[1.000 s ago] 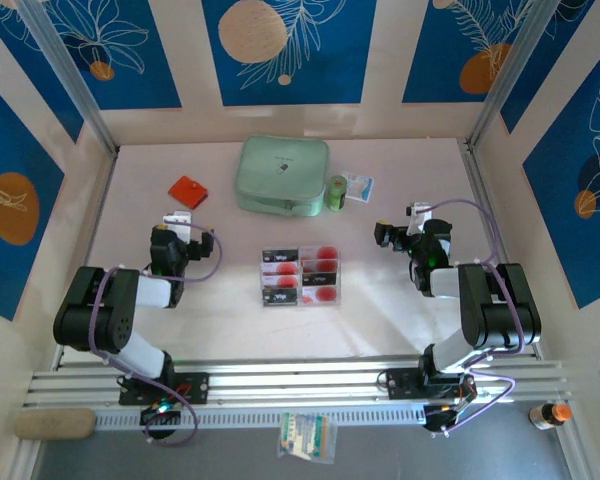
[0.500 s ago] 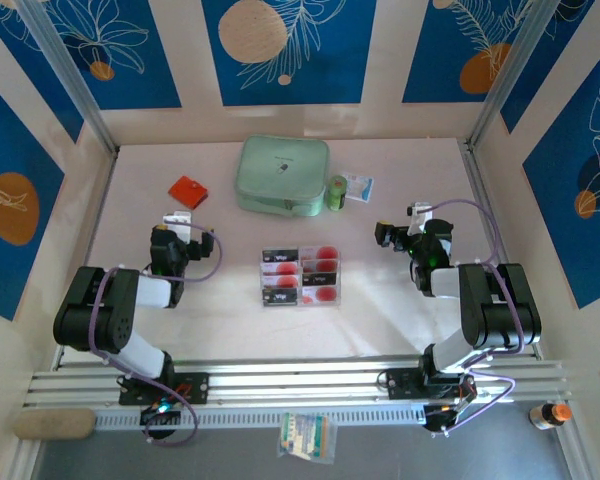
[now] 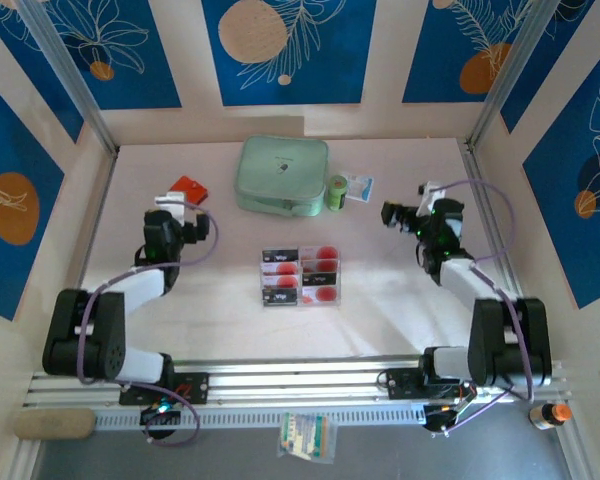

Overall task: Put the credit cards into the card holder
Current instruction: Move the storage box to the center of the table.

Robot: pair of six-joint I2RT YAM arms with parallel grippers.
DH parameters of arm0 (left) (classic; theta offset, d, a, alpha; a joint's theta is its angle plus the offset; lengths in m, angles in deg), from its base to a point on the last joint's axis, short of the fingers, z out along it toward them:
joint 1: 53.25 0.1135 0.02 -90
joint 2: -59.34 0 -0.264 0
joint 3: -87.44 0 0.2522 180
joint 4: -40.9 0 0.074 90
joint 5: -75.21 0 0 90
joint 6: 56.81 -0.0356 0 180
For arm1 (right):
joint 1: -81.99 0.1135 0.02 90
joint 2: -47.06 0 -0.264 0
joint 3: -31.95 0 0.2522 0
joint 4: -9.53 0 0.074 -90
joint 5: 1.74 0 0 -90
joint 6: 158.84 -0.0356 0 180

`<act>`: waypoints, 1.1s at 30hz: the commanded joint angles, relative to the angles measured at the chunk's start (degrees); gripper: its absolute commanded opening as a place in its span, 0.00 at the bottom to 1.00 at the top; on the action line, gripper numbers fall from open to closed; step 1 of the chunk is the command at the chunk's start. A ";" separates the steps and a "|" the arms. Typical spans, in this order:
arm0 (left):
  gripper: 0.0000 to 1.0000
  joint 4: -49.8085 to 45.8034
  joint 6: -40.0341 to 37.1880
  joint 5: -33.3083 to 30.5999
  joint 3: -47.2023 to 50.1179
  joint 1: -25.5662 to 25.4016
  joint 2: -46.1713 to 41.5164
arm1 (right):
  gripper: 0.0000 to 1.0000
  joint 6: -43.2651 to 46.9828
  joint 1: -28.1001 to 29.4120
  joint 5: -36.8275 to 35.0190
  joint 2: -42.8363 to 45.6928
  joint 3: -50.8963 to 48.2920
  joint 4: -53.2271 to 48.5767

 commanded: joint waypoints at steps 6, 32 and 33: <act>1.00 -31.55 20.49 7.19 -16.84 0.10 -6.71 | 0.93 -16.00 0.54 16.56 10.70 9.83 -25.84; 1.00 -53.18 24.03 3.92 -30.55 -0.05 -12.13 | 0.79 -10.39 71.48 -4.89 -33.11 34.85 -32.89; 1.00 -53.14 24.03 4.05 -30.61 -0.06 -12.34 | 0.79 -10.63 71.54 -5.64 -34.26 35.16 -32.96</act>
